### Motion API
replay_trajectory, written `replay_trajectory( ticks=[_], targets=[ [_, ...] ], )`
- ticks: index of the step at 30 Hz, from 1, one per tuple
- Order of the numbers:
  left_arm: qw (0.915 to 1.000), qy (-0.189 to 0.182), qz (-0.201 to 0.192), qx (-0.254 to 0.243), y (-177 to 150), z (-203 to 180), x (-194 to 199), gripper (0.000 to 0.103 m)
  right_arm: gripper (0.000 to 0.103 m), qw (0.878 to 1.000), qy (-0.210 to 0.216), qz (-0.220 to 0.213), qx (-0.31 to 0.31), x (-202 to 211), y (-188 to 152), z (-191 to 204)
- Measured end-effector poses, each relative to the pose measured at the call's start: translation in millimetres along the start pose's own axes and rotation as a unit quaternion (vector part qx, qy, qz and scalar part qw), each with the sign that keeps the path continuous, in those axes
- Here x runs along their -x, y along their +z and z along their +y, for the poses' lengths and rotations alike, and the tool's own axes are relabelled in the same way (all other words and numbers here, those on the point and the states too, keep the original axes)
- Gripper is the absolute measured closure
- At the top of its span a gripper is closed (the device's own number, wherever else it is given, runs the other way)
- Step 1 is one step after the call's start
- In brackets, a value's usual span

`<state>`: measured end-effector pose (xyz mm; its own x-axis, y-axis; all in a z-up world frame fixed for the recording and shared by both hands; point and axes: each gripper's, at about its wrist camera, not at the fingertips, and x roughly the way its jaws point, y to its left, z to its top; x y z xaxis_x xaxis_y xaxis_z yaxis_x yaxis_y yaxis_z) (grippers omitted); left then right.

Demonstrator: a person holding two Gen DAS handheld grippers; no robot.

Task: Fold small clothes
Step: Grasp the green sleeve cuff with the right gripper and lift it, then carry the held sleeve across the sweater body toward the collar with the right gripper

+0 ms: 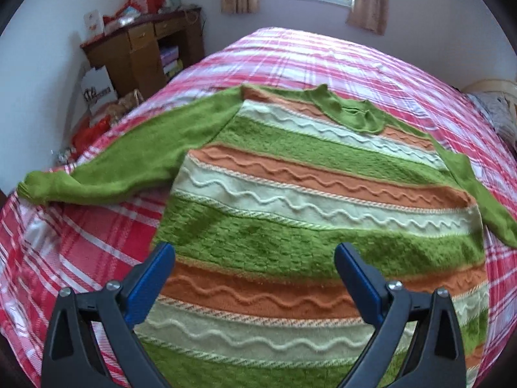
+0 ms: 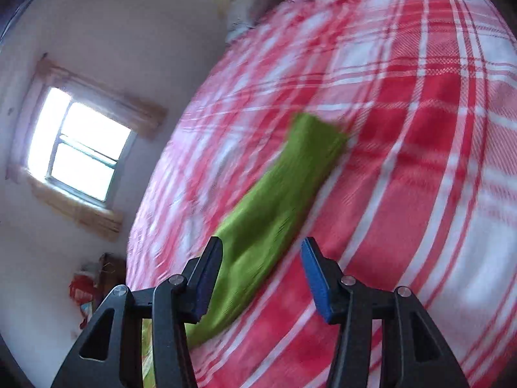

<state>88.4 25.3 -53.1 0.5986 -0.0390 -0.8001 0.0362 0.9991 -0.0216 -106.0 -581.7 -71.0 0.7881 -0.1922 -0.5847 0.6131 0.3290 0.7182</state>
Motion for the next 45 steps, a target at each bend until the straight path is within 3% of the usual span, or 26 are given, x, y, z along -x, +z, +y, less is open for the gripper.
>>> replay_trajectory(
  ticks=[3, 10, 11, 13, 14, 15, 18, 21, 24, 27, 34, 36, 45],
  targets=[
    [0.9996, -0.014, 0.013, 0.019, -1, 0, -11, 0.002, 0.051, 1.000, 0.010, -0.006, -0.016, -10, 17, -6],
    [0.9992, -0.014, 0.036, 0.011, -5, -16, -24, 0.002, 0.053, 0.998, -0.033, -0.026, 0.036, -31, 23, 20],
    [0.9991, -0.016, 0.037, 0.007, -6, -18, -23, 0.002, 0.057, 0.997, -0.043, -0.028, 0.051, -32, 21, 19],
    [0.9992, -0.022, 0.035, 0.000, -6, -22, -21, 0.002, 0.074, 0.995, -0.067, -0.030, 0.073, -35, 20, 23],
    [0.9993, -0.022, 0.031, -0.006, -6, -24, -19, 0.002, 0.089, 0.993, -0.082, -0.031, 0.082, -35, 22, 23],
    [0.9993, -0.022, 0.028, -0.010, -7, -24, -17, 0.002, 0.093, 0.992, -0.084, -0.028, 0.088, -35, 22, 22],
    [0.9993, -0.022, 0.018, -0.025, -7, -26, -10, 0.002, 0.097, 0.991, -0.069, -0.024, 0.110, -23, 22, 19],
    [0.9992, -0.024, 0.003, -0.033, -7, -24, -2, 0.002, 0.097, 0.987, -0.043, -0.044, 0.149, 6, 13, 43],
    [0.9992, -0.024, -0.013, -0.029, -5, -18, 7, 0.002, 0.097, 0.977, -0.017, -0.051, 0.206, 35, -11, 86],
    [0.9992, -0.030, -0.017, -0.020, -3, -10, 13, 0.002, 0.097, 0.959, 0.011, -0.052, 0.279, 56, -50, 135],
    [0.9987, -0.027, -0.043, -0.008, -2, 15, 29, 0.002, 0.097, 0.910, 0.053, -0.022, 0.411, 56, -148, 241],
    [0.9985, -0.021, -0.051, -0.005, -2, 23, 32, 0.002, 0.097, 0.902, 0.067, -0.016, 0.426, 50, -167, 257],
    [0.9984, -0.011, -0.054, 0.006, -4, 44, 22, 0.002, 0.097, 0.895, 0.113, 0.022, 0.430, 27, -212, 299]
  ],
)
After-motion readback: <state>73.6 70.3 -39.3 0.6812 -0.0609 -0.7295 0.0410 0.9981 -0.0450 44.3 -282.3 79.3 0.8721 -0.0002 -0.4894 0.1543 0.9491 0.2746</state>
